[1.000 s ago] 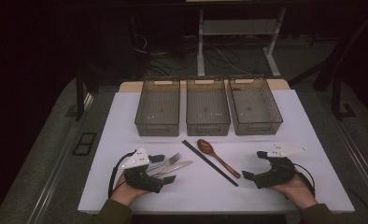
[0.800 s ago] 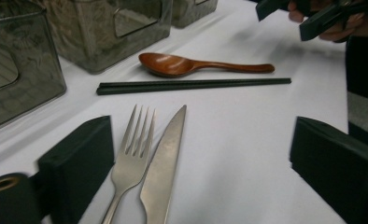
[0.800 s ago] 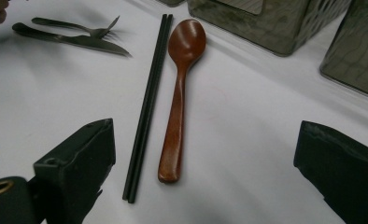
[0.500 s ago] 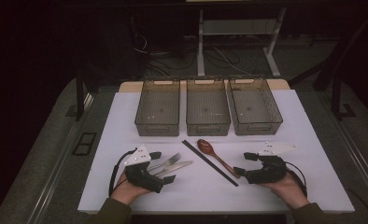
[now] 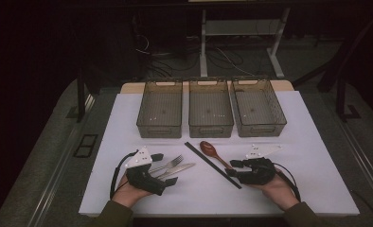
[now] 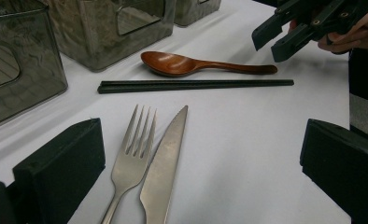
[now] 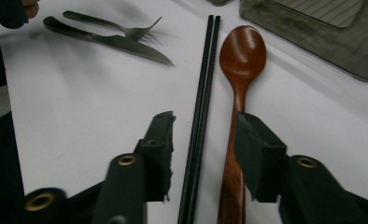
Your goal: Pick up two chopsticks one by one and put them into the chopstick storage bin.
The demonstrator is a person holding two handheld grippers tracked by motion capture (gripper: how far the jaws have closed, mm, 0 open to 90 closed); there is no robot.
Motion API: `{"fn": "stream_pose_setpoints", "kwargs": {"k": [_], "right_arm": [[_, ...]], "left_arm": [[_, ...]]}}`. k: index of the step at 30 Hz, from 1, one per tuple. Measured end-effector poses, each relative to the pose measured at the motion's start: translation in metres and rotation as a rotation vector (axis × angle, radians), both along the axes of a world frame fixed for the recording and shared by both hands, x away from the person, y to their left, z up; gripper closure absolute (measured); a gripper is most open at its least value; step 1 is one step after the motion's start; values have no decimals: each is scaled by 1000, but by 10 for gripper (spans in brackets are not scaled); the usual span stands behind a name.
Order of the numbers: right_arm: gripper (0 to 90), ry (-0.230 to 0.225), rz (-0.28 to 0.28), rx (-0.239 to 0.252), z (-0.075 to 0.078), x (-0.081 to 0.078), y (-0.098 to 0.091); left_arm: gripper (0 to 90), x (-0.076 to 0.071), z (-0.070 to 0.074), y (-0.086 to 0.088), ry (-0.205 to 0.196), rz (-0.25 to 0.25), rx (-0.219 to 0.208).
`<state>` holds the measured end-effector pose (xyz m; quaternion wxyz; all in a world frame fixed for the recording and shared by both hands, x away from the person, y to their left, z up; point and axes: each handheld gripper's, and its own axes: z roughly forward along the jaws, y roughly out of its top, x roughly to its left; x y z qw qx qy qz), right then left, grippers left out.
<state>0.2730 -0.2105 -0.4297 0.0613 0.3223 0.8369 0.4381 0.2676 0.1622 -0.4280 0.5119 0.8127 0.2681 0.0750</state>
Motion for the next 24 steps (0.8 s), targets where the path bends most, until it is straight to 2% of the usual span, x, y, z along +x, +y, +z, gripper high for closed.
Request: {"fn": "stream_pose_setpoints", "kwargs": {"k": [9,16,24], "right_arm": [[756,15,39,-47,-5,6,19],[793,22,48,-105,-11,9,30],[811,10,56,-129,-13,8,34]], "left_arm": [[0,0,1,-1,-1,-1,-27],[0,1,0,0,-1,-7,-26],[0,2,-1,0,7,0,-28]]}}
